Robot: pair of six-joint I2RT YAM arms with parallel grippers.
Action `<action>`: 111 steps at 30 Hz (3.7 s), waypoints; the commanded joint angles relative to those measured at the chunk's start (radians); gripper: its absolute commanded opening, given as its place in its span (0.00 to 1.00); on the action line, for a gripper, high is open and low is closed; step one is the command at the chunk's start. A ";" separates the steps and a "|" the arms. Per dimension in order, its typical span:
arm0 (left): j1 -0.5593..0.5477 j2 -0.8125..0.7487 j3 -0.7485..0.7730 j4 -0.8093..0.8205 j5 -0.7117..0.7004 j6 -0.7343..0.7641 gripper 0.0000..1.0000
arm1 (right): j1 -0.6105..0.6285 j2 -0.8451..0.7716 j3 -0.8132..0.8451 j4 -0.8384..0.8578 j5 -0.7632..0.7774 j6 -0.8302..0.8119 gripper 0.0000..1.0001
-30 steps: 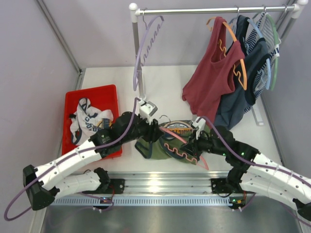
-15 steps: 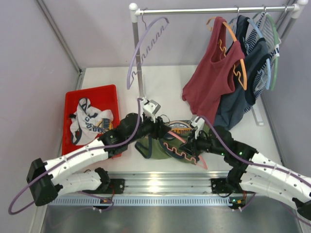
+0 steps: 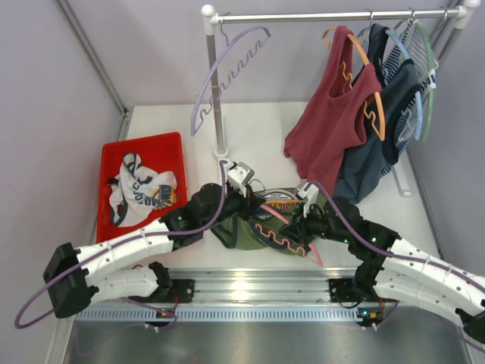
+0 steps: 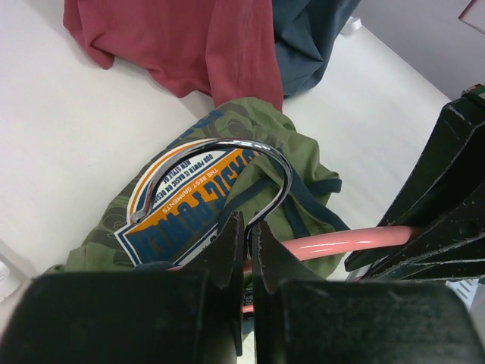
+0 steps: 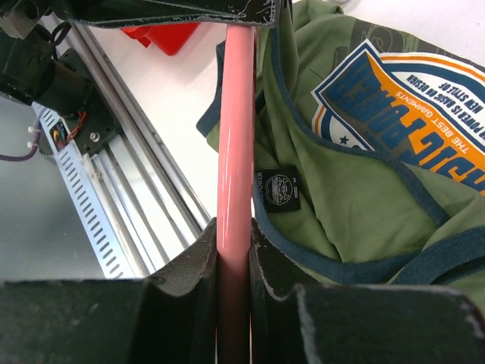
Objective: Place the tank top on the hanger
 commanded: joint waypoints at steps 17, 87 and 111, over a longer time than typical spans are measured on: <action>-0.013 -0.045 -0.010 0.007 -0.046 0.120 0.00 | 0.015 -0.024 0.211 -0.343 0.386 0.211 0.56; -0.042 -0.019 -0.035 0.085 -0.672 0.010 0.00 | -0.355 -0.222 0.112 -0.478 0.305 0.408 0.00; -0.050 0.053 0.040 0.142 -0.590 -0.058 0.00 | -0.325 -0.004 0.306 -0.098 -0.060 0.428 0.00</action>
